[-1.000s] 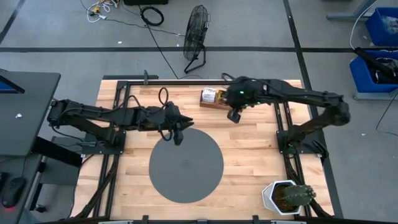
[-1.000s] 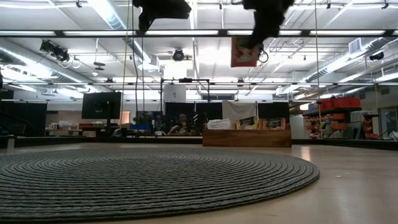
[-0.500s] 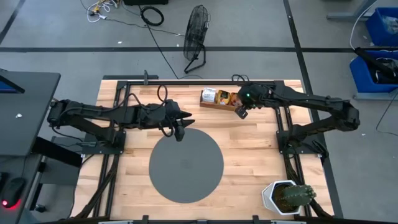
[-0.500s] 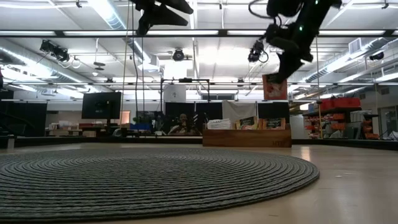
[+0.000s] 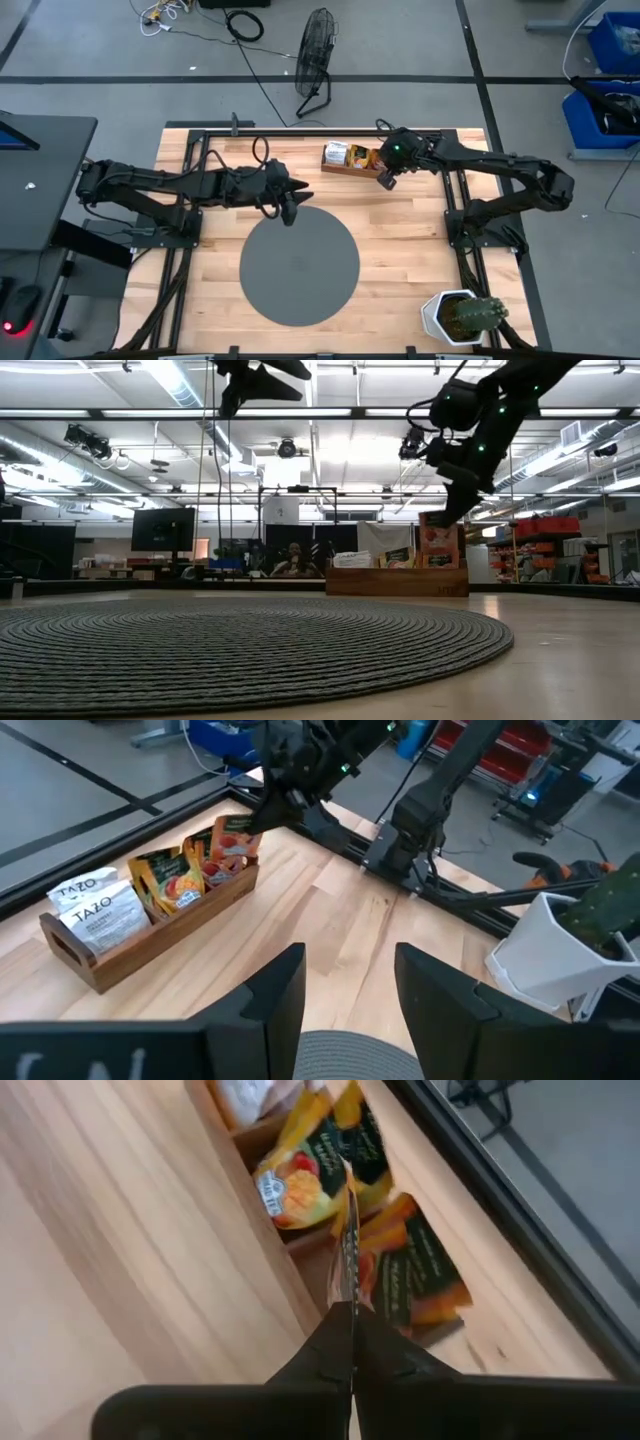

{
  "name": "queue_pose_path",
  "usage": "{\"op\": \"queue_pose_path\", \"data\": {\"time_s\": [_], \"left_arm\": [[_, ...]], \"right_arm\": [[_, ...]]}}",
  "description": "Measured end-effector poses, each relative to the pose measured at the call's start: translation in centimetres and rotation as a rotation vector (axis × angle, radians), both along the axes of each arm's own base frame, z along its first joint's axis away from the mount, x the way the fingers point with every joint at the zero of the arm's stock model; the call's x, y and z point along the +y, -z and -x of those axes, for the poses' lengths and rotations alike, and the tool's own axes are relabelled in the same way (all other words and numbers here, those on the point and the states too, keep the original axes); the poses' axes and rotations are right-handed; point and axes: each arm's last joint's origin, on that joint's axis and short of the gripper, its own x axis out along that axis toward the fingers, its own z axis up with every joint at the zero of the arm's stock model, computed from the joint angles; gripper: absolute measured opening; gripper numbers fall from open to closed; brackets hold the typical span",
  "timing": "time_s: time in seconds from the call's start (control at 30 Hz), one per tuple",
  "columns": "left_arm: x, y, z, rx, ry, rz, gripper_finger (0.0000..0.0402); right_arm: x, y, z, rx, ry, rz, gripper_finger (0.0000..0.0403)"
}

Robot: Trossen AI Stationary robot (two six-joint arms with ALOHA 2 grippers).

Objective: Pick & Place Tea
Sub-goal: Put the orange tea bag into the right section of the wooden organizer

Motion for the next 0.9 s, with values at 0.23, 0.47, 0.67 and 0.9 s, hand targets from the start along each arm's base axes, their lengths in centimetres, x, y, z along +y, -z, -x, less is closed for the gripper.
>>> {"op": "queue_pose_path", "data": {"time_s": [0.23,0.47,0.67,0.9], "left_arm": [[0.0,0.0,0.0,-0.004,-0.001,0.017,0.0161],[-0.2,0.0,0.0,-0.005,0.004,0.022,0.0161],[-0.2,0.0,0.0,-0.007,0.005,0.022,0.0161],[-0.2,-0.3,-0.1,-0.037,0.006,0.022,0.0161]], "right_arm": [[-1.0,1.4,-0.8,0.052,-0.034,0.007,0.0],[-2.2,2.9,-1.1,0.098,-0.06,-0.02,0.0],[-3.0,3.7,-1.2,0.103,-0.054,-0.041,0.0],[-3.4,4.4,-1.1,0.14,-0.064,-0.056,0.0]]}}
